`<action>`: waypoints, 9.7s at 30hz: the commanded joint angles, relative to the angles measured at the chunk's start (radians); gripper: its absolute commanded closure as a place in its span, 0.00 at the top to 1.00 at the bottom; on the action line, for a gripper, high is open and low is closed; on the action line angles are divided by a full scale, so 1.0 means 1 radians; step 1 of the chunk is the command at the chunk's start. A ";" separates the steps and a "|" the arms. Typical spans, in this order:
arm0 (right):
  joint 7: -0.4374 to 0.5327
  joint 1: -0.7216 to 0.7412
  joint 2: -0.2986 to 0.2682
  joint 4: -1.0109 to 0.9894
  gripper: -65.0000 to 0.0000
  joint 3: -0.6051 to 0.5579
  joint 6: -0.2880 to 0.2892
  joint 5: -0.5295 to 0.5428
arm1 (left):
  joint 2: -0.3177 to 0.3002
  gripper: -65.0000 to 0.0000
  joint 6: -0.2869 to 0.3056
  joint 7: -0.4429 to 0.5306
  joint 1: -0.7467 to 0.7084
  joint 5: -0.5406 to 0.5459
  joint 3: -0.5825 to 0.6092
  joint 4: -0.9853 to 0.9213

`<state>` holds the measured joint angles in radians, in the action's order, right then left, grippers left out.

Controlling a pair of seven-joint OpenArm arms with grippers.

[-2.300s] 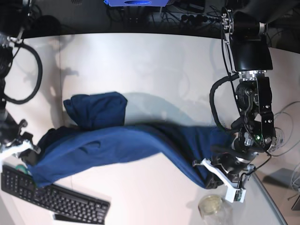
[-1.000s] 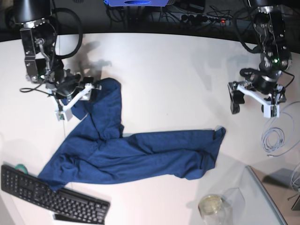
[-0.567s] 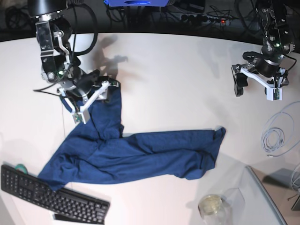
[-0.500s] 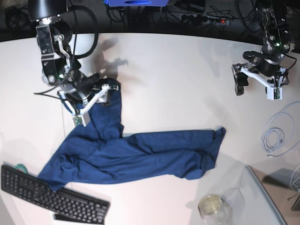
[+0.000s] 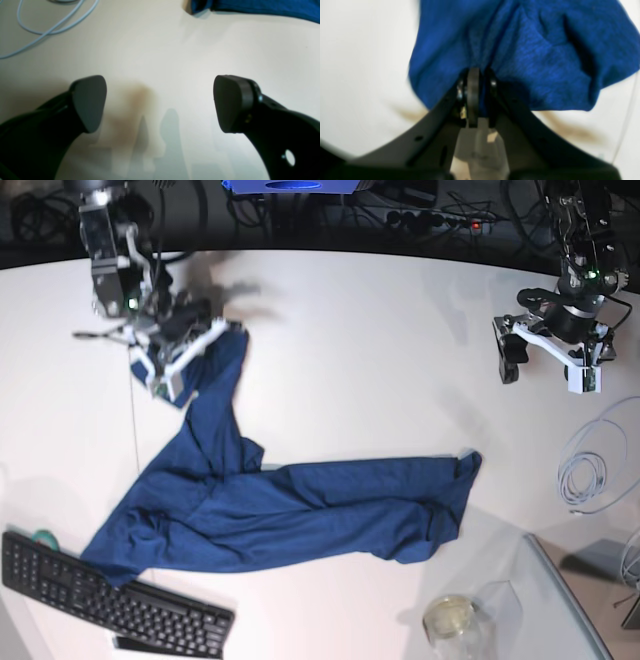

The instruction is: Layout the t-shirt on the table in an organized manner, then fold the t-shirt properly

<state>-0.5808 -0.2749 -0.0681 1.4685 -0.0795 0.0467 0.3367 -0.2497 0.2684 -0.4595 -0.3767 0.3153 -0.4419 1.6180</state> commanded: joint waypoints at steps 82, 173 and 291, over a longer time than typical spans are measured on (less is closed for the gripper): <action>0.186 0.675 -0.012 -0.621 0.00 0.206 0.012 0.011 | 0.002 1.00 0.002 0.018 0.081 0.002 0.005 -0.155; -0.026 0.035 0.143 0.166 0.51 0.360 0.012 0.012 | 0.046 0.00 -0.087 -0.411 0.330 -0.005 0.177 -0.049; -0.028 -0.172 0.150 0.209 0.37 0.717 0.307 0.120 | -0.055 0.39 -0.088 -0.207 0.005 -0.005 0.277 0.020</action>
<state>-0.6312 -0.4507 0.0864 1.6554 0.6373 0.3466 0.4377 -0.2943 0.1764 -0.6842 -0.3725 0.3008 -0.1600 1.6146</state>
